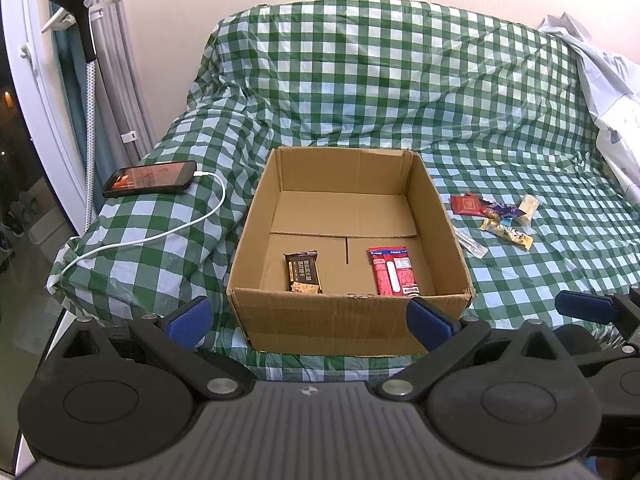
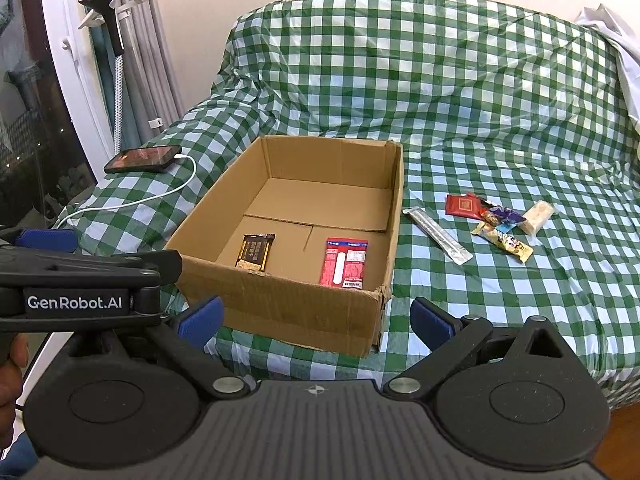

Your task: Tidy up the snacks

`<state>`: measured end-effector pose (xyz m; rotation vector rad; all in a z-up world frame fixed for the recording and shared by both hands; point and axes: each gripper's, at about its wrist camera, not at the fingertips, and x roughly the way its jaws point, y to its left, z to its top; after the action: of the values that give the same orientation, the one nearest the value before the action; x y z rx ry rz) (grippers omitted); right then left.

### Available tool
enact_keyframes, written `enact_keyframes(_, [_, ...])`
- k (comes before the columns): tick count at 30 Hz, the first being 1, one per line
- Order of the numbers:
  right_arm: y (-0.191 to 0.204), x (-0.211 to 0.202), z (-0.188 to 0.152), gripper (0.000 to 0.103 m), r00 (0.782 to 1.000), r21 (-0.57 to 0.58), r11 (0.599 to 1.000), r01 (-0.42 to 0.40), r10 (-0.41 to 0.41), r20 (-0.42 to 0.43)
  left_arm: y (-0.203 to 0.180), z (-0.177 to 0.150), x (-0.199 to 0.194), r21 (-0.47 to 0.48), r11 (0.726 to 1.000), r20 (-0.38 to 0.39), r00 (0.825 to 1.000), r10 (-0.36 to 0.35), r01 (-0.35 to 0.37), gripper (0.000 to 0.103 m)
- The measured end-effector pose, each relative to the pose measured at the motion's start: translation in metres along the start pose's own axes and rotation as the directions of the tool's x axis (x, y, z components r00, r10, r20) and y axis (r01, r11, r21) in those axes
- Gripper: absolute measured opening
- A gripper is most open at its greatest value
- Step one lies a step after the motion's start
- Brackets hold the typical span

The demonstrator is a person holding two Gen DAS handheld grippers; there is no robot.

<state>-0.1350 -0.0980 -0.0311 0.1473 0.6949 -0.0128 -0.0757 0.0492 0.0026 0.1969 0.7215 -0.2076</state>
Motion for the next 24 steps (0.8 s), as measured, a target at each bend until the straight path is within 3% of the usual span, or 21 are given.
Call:
enact_keyframes(18, [-0.008, 0.010, 0.000, 0.099, 0.999, 0.024, 1.000, -0.010, 0.011, -0.030, -0.006, 0.005, 0.012, 0.017, 1.000, -0.037, 0.999, 0.012, -0.011, 0.103])
enact_keyframes(24, [-0.018, 0.016, 0.000, 0.099, 0.999, 0.064, 0.998, -0.017, 0.020, -0.036, -0.014, 0.013, 0.023, 0.012, 1.000, -0.090, 0.996, -0.005, 0.006, 0.103])
